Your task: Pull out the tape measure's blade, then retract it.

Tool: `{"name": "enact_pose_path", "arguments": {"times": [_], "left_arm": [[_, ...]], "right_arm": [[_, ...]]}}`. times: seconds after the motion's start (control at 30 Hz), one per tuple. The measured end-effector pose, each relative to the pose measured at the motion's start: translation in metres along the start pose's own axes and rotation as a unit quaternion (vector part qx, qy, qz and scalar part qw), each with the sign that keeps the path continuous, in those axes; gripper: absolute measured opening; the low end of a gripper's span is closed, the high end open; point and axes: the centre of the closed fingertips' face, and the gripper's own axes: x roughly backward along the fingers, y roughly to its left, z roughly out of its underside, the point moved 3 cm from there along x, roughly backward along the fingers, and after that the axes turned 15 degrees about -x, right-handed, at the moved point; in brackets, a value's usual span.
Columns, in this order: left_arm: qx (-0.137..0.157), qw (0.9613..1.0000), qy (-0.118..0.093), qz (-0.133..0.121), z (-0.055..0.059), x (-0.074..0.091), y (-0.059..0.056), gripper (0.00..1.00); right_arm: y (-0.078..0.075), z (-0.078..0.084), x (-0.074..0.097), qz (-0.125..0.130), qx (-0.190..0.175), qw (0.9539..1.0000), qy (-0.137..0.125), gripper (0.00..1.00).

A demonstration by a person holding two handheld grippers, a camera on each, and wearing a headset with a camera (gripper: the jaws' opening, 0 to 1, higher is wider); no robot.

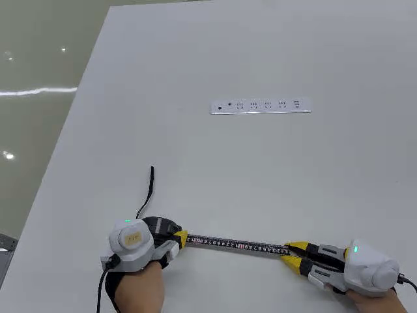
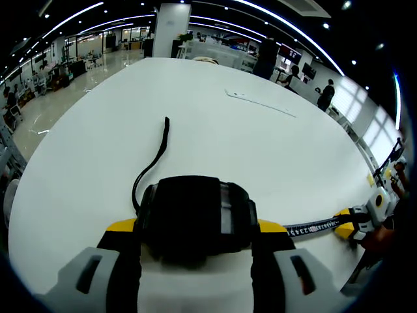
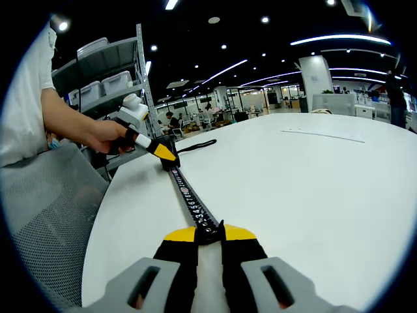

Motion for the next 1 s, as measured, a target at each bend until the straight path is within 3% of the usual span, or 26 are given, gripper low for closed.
{"name": "enact_pose_path", "arguments": {"times": [0.3, 1.0], "left_arm": [[0.001, 1.0000, 0.000, 0.001, 0.000, 0.001, -0.001, 0.67], [0.001, 1.0000, -0.001, 0.003, 0.000, 0.000, -0.001, 0.67]], "right_arm": [[0.001, 0.000, -0.001, -0.001, -0.005, 1.0000, 0.001, 0.12], [0.009, -0.004, -0.023, -0.014, -0.001, 0.9999, 0.008, 0.12]]}}
